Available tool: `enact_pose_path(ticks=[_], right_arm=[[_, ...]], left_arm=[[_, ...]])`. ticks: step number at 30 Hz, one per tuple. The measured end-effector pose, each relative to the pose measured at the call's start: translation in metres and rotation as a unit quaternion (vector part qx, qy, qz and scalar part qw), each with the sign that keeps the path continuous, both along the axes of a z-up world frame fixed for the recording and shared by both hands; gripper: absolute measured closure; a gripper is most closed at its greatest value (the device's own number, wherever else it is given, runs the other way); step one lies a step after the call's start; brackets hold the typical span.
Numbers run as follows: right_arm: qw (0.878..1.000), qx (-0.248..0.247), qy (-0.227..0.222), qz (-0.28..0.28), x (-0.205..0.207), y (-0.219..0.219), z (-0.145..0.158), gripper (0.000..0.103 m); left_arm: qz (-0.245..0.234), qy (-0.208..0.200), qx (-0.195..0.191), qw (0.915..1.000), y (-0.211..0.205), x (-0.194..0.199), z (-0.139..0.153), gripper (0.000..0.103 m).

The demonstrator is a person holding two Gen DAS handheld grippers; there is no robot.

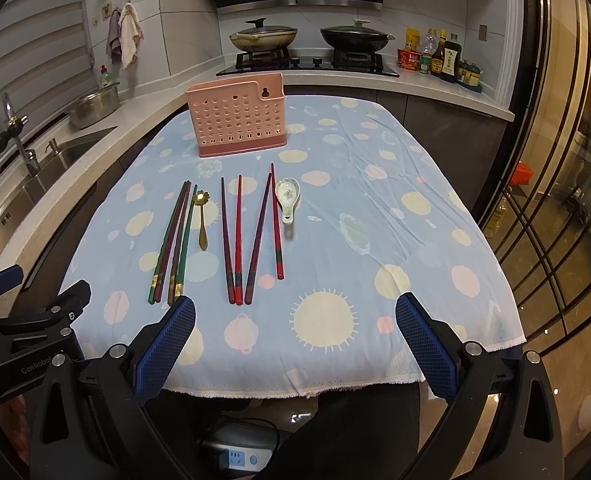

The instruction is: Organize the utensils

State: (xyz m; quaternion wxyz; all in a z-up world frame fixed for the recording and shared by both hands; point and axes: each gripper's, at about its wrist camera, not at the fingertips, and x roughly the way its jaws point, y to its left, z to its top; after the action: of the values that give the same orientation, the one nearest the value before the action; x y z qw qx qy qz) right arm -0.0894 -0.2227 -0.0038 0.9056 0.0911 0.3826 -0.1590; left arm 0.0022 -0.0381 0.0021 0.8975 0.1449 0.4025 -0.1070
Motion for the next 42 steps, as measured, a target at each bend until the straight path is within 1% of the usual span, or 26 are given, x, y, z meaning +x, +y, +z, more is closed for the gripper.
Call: enact_pose_path(ticks=[7,11,13,15,17,22,27,30,36,39,42], right_arm=[[1.0,0.001,0.001,-0.003,0.006,-0.002,0.0,0.007],[1.0,0.0,-0.003,-0.008,0.014,-0.009,-0.004,0.007],[1.0,0.008,-0.005,-0.011,0.024,-0.016,-0.01,0.007],[1.0,0.015,-0.003,-0.018,0.037,-0.026,-0.017,0.007],[1.0,0.011,-0.003,-0.026,0.051,-0.035,-0.021,0.007],[1.0,-0.002,0.005,-0.026,0.083,-0.049,-0.034,0.008],[1.0,0.011,0.018,-0.021,0.105,-0.059,-0.047,0.017],[0.999,0.019,0.026,-0.02,0.113,-0.061,-0.055,0.02],[0.999,0.023,0.035,-0.02,0.119,-0.061,-0.063,0.02],[0.999,0.022,0.037,-0.02,0.12,-0.06,-0.065,0.02],[0.999,0.026,0.04,-0.021,0.122,-0.06,-0.067,0.02]], left_arm=[[0.006,0.002,-0.002,1.0,0.0,0.007,0.0,0.007],[0.009,0.0,-0.001,1.0,-0.001,0.015,-0.001,0.007],[0.014,0.0,-0.007,0.9999,0.001,0.023,-0.004,0.007],[0.023,0.008,-0.013,0.9996,0.001,0.037,-0.009,0.007],[0.035,0.012,-0.023,0.9991,0.002,0.05,-0.016,0.007],[0.046,0.038,-0.036,0.9976,-0.001,0.082,-0.044,0.007],[0.05,0.062,-0.029,0.9964,-0.004,0.102,-0.068,0.007],[0.044,0.075,-0.03,0.9958,-0.007,0.107,-0.08,0.007],[0.038,0.095,-0.019,0.9946,-0.01,0.111,-0.101,0.008],[0.041,0.097,-0.024,0.9941,-0.002,0.113,-0.104,0.008],[0.038,0.096,-0.021,0.9944,-0.002,0.114,-0.105,0.008]])
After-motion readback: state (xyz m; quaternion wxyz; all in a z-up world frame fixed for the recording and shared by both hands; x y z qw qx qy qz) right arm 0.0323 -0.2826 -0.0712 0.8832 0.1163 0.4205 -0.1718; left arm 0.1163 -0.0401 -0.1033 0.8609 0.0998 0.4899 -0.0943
